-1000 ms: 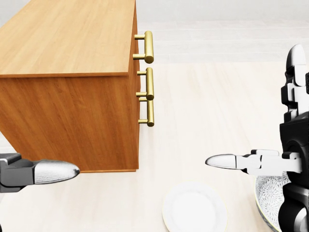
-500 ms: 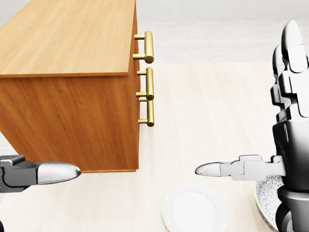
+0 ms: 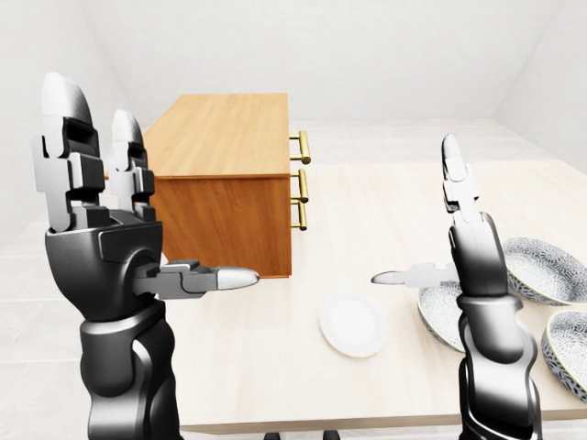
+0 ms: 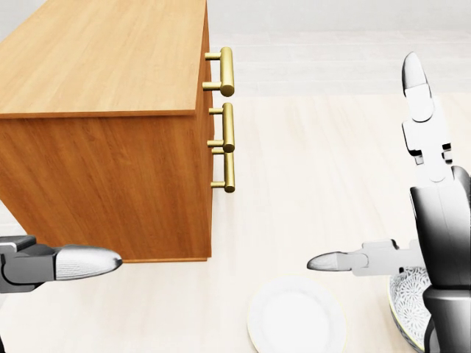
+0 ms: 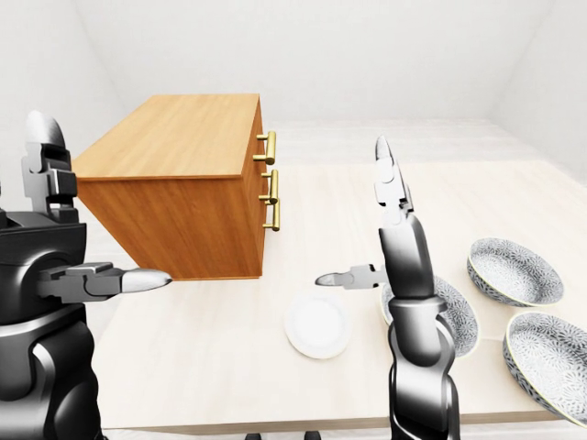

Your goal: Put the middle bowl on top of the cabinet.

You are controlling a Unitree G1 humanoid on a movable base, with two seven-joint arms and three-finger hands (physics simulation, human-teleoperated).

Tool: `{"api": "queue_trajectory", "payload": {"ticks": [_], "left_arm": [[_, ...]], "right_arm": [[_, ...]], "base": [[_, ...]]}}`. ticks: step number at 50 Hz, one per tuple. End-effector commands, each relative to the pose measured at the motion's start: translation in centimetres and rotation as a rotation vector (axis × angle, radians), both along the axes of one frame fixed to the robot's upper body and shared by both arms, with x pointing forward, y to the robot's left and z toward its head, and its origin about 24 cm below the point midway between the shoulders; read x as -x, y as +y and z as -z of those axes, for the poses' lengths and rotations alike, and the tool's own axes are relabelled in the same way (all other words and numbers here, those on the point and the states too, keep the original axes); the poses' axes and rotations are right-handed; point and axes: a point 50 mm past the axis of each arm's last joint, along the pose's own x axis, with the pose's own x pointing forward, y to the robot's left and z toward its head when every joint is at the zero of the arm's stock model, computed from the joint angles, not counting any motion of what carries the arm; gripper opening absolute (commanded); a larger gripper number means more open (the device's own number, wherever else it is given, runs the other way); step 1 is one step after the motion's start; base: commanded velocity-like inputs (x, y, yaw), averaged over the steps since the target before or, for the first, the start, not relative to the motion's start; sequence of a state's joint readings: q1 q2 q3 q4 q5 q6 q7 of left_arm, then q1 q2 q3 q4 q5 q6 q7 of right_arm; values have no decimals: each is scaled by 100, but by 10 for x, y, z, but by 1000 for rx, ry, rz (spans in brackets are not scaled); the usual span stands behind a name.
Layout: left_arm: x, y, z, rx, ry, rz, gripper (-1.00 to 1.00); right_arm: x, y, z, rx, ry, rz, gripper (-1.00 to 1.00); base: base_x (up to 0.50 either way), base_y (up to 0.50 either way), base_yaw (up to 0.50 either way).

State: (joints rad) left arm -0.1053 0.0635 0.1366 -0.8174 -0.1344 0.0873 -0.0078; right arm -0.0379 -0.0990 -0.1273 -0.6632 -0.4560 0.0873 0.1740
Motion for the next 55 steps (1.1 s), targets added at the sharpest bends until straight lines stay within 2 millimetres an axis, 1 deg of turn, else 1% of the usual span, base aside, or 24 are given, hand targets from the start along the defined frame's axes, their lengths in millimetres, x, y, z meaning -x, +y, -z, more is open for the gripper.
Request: {"api": "queue_trajectory", "payload": {"ticks": [1, 4, 29, 30, 32, 33, 35, 37, 38, 39, 41, 43, 45, 48, 49, 51, 55], "left_arm": [[2, -1, -4, 2, -24, 7, 100], [2, -2, -5, 4, -30, 10, 100], [0, -1, -3, 2, -14, 8, 100], [-2, 0, 1, -33, 9, -23, 100], [0, 5, 2, 14, 11, -28, 100], [-1, 3, 3, -13, 19, -29, 100], [-1, 5, 4, -3, 24, -33, 100], [3, 4, 0, -1, -4, -33, 100], [2, 4, 1, -3, 4, -34, 100], [1, 4, 1, -2, 7, -34, 100], [1, 3, 1, -5, 8, -29, 100], [1, 3, 1, -4, 6, -30, 100], [1, 3, 0, -4, 1, -31, 100], [0, 3, 3, -7, 17, -34, 100], [2, 3, 0, -6, 1, -35, 100], [1, 6, -1, -13, -5, -48, 100], [-1, 10, -1, -1, 1, -60, 100]], "right_arm": [[-1, -3, 0, 57, 8, 47, 100], [1, -1, -6, 76, -13, 44, 100], [-1, -2, -6, 76, -16, 58, 100], [2, -4, -10, 50, -37, 54, 100], [1, -4, -7, 63, -24, 63, 100], [-1, -5, -4, 90, -12, 85, 100], [-2, -7, -1, 111, 0, 109, 100], [-2, -8, 0, 162, 14, 129, 100], [-1, -9, 0, 154, 14, 130, 100], [-1, -12, 4, 193, 35, 160, 100], [1, -14, 8, 212, 61, 174, 100], [2, -17, 11, 209, 83, 185, 100], [4, -19, 4, 227, 66, 188, 100], [6, -23, 3, 242, 72, 205, 100], [7, -25, 3, 241, 77, 211, 100], [9, -29, 9, 243, 110, 222, 100], [14, -35, 12, 225, 125, 248, 100]], "base": [[0, 0, 0], [0, 0, 0], [0, 0, 0], [0, 0, 0], [0, 0, 0], [0, 0, 0], [0, 0, 0], [0, 0, 0], [0, 0, 0], [0, 0, 0], [0, 0, 0], [0, 0, 0], [0, 0, 0], [0, 0, 0], [0, 0, 0], [0, 0, 0], [0, 0, 0]]}}
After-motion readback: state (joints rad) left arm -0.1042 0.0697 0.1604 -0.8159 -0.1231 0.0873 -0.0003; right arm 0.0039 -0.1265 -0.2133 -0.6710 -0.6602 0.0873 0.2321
